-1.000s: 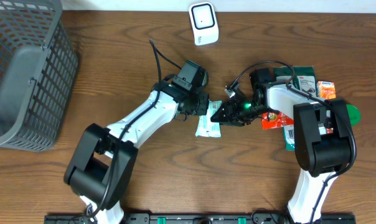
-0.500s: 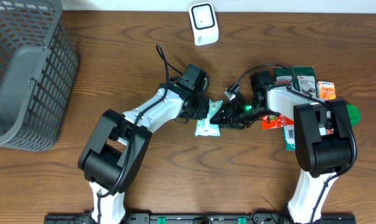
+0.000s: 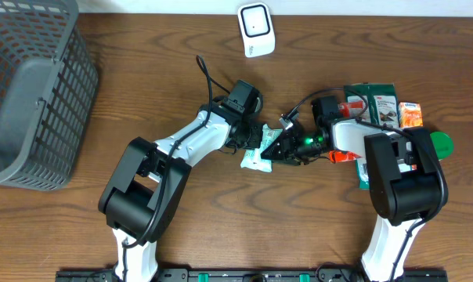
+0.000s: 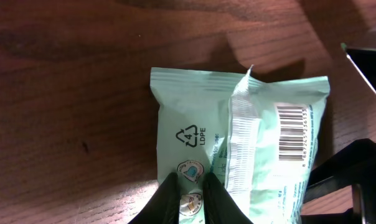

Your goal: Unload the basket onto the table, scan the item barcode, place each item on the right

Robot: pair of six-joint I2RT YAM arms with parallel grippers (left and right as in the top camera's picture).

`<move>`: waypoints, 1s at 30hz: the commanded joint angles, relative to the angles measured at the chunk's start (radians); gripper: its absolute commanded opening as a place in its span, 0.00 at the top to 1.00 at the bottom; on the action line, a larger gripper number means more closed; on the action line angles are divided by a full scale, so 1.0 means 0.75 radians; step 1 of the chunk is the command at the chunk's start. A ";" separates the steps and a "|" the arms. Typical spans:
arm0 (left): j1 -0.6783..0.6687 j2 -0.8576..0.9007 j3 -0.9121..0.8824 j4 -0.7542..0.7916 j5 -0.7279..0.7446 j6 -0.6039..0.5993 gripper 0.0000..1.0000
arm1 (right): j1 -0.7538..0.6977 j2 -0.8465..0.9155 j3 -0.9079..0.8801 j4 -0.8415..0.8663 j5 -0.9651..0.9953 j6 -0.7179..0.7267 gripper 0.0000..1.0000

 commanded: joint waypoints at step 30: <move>0.175 -0.430 -0.009 -0.100 -0.129 0.037 0.56 | -0.007 -0.517 -0.015 -0.354 0.733 -0.386 0.99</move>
